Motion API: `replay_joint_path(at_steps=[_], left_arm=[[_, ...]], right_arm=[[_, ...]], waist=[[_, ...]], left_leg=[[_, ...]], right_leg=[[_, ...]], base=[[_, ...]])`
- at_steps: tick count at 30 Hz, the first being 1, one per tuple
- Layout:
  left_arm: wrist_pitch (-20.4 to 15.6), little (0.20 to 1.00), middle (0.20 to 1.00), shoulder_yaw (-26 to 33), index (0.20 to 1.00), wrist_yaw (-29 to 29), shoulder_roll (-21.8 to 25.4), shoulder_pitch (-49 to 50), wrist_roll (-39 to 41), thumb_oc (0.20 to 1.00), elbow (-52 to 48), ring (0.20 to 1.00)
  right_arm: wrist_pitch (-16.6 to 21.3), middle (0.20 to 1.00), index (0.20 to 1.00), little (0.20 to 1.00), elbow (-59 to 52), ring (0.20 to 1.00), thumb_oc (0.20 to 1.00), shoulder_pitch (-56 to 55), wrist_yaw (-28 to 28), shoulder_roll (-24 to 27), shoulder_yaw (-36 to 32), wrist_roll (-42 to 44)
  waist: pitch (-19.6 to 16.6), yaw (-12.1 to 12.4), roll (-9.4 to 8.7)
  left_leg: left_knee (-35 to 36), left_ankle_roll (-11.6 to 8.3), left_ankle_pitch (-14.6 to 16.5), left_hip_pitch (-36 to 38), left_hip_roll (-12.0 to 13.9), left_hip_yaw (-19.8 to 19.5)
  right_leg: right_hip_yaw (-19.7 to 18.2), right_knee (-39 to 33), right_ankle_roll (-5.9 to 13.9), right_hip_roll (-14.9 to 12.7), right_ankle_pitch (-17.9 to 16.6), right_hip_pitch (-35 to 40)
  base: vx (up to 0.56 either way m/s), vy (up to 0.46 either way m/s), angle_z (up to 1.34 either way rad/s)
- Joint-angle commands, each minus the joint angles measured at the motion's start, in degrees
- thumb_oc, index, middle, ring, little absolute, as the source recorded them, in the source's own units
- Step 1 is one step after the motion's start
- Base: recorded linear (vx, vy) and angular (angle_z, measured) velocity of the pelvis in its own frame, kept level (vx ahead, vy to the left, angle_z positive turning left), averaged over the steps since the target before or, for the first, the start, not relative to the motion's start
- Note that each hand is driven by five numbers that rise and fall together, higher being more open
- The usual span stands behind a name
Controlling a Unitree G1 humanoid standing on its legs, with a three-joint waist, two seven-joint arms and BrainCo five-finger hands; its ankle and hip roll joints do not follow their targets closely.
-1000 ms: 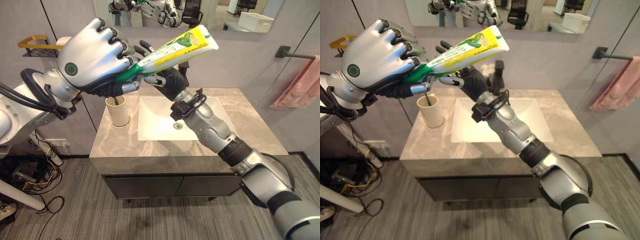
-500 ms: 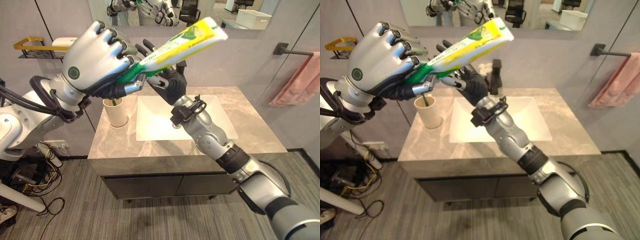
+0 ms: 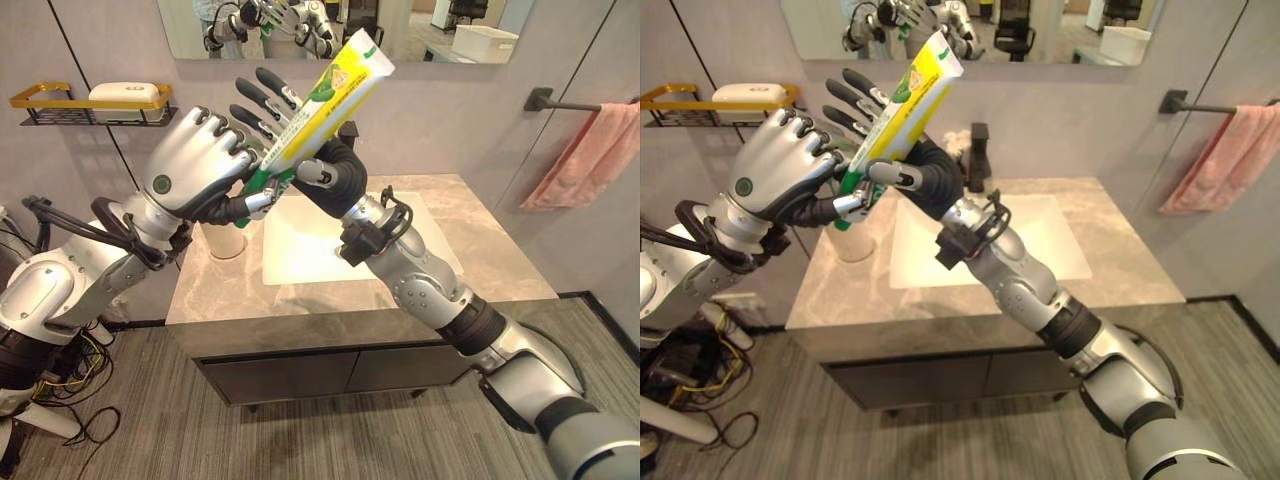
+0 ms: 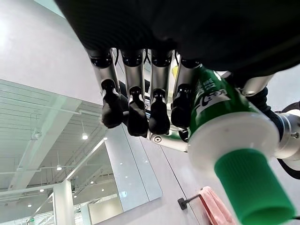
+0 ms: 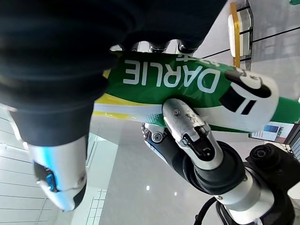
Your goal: Put brush and paste in cup on sink, flatten towel.
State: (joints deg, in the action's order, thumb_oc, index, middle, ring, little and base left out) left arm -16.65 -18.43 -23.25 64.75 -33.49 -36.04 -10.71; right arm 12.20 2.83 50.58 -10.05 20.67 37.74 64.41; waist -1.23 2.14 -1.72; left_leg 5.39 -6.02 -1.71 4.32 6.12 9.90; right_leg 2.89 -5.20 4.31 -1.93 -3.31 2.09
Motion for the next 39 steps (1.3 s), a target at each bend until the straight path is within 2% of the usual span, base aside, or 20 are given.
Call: replay_joint_path(at_steps=[1, 23, 24, 27, 28, 29, 30, 31, 33, 34, 39], left_arm=[[2.70, 0.200, 0.200, 1.80, 0.200, 0.15, 0.47, -2.80, 1.48, 0.200, 4.85, 0.200], [2.52, 0.200, 0.200, 3.99, 0.200, 1.74, -1.28, 5.20, -0.96, 0.200, 1.81, 0.200], [2.44, 0.200, 0.200, 4.44, 0.200, 1.81, -1.38, 5.94, -0.90, 0.200, 1.63, 0.200], [2.57, 0.200, 0.200, 4.75, 0.200, 1.93, -1.38, 6.60, -0.82, 0.200, 1.50, 0.200], [2.58, 0.200, 0.200, 5.22, 0.200, 2.01, -1.23, 7.11, -0.70, 0.200, 1.17, 0.200], [2.58, 0.200, 0.200, 5.33, 0.200, 1.99, -1.15, 7.21, -0.61, 0.200, 1.11, 0.200], [2.56, 0.200, 0.200, 5.37, 0.200, 2.00, -1.22, 7.33, -0.51, 0.200, 1.05, 0.200], [2.56, 0.200, 0.200, 5.50, 0.200, 2.01, -1.31, 7.44, -0.39, 0.200, 0.93, 0.200], [2.64, 0.200, 0.200, 5.95, 0.200, 1.98, -1.40, 7.83, -0.29, 0.200, 0.71, 0.200], [2.65, 0.200, 0.200, 6.11, 0.200, 1.95, -1.46, 7.98, -0.24, 0.200, 0.55, 0.200], [2.74, 0.200, 0.200, 7.11, 0.200, 1.97, -1.97, 8.59, 0.17, 0.200, -0.37, 0.200]], right_arm=[[1.64, 1.000, 1.000, 1.000, -3.81, 1.000, 1.000, 4.29, -3.14, -1.79, -1.51, -1.62], [2.54, 1.000, 1.000, 1.000, -3.74, 1.000, 1.000, 1.76, -0.36, -4.72, -3.77, -0.66], [2.65, 0.950, 0.950, 0.950, -3.94, 0.950, 0.950, 1.42, -0.15, -4.72, -3.95, -0.58], [2.75, 0.887, 0.887, 0.887, -4.03, 0.887, 0.887, 1.09, 0.17, -4.78, -4.14, -0.54], [2.75, 0.740, 0.740, 0.740, -4.09, 0.740, 0.740, 0.99, 0.43, -4.71, -4.12, -0.55], [2.78, 0.715, 0.715, 0.715, -4.13, 0.715, 0.715, 0.93, 0.53, -4.62, -4.19, -0.50], [2.76, 0.592, 0.592, 0.592, -4.14, 0.592, 0.592, 0.91, 0.52, -4.59, -4.19, -0.50], [2.73, 0.548, 0.548, 0.548, -4.17, 0.548, 0.548, 0.90, 0.55, -4.60, -4.13, -0.43], [2.85, 0.285, 0.285, 0.285, -4.06, 0.285, 0.285, 0.75, 0.64, -4.59, -4.30, -0.35], [2.87, 0.200, 0.200, 0.200, -4.08, 0.200, 0.200, 0.77, 0.66, -4.67, -4.30, -0.42], [2.68, 0.200, 0.200, 0.200, -4.68, 0.200, 0.200, 0.53, 0.69, -3.86, -4.18, -1.25]], waist=[[-0.99, -0.09, -2.33], [-0.62, -0.02, -2.20], [-0.57, 0.04, -2.21], [-0.50, 0.12, -2.27], [-0.44, 0.14, -2.31], [-0.40, 0.17, -2.31], [-0.40, 0.16, -2.33], [-0.37, 0.22, -2.38], [-0.32, 0.24, -2.38], [-0.34, 0.27, -2.38], [-0.28, 0.21, -2.40]], left_leg=[[-0.39, -1.76, 4.75, 4.81, 0.38, -0.43], [-0.39, -1.45, 4.89, 4.91, 0.37, -0.13], [-0.39, -1.44, 4.91, 4.94, 0.40, -0.07], [-0.39, -1.43, 4.93, 4.94, 0.41, -0.05], [-0.39, -1.43, 4.95, 4.91, 0.42, -0.03], [-0.39, -1.41, 4.94, 4.87, 0.38, -0.06], [-0.39, -1.40, 4.96, 4.87, 0.35, -0.09], [-0.39, -1.40, 4.96, 4.85, 0.34, -0.13], [-0.39, -1.38, 5.01, 4.85, 0.34, -0.20], [-0.39, -1.35, 5.05, 4.87, 0.30, -0.26], [-0.39, -1.31, 5.12, 4.85, 0.32, -0.60]], right_leg=[[3.82, 0.20, 7.65, -8.43, -1.58, 0.01], [3.33, 0.20, 7.47, -8.43, -1.69, -0.15], [3.29, 0.20, 7.47, -8.41, -1.69, -0.14], [3.24, 0.20, 7.48, -8.41, -1.71, -0.17], [3.22, 0.20, 7.47, -8.43, -1.76, -0.24], [3.20, 0.20, 7.49, -8.42, -1.75, -0.24], [3.21, 0.20, 7.50, -8.41, -1.75, -0.22], [3.26, 0.20, 7.48, -8.41, -1.72, -0.19], [3.31, 0.20, 7.47, -8.40, -1.69, -0.14], [3.30, 0.20, 7.44, -8.39, -1.65, -0.08], [3.53, 0.20, 7.34, -8.44, -1.53, 0.15]], base=[[0.00, 0.000, 0.00], [0.00, 0.000, 0.00], [0.00, 0.000, 0.00], [0.00, 0.000, 0.00], [0.00, 0.000, 0.00], [0.00, 0.000, 0.00], [0.00, 0.000, 0.00], [0.00, 0.000, 0.00], [0.00, 0.000, 0.00], [0.00, 0.000, 0.00], [0.00, 0.000, 0.00]])
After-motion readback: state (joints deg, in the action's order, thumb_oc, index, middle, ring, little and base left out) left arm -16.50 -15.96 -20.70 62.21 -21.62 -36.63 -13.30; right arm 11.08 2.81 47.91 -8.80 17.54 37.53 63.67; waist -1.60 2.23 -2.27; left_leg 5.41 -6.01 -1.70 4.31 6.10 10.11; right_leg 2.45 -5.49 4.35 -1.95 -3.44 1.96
